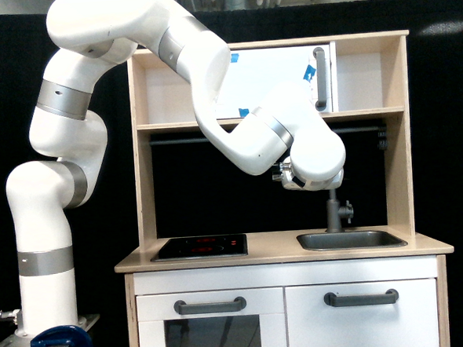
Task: Open the oven door
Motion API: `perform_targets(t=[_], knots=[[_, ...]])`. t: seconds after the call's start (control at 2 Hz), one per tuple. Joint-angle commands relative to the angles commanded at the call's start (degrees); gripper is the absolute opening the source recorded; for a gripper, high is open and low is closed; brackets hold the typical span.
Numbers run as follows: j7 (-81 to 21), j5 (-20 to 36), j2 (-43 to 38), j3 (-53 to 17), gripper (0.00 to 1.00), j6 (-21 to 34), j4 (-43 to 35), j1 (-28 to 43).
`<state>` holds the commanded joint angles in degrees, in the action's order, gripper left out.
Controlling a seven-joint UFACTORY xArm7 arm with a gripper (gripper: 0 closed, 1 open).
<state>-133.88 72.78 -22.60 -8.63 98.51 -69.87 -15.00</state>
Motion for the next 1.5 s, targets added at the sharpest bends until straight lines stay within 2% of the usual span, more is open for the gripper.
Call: perform_targets(t=[0.5,1.0,1.5], knots=[[8.9,2.2,4.4,3.5,1.00,-1.6,-3.6,0.6],[17.7,5.5,11.7,7.9,1.00,-6.9,-3.6,4.0],[25.7,7.3,14.6,10.8,1.00,-10.8,-7.8,6.6]])
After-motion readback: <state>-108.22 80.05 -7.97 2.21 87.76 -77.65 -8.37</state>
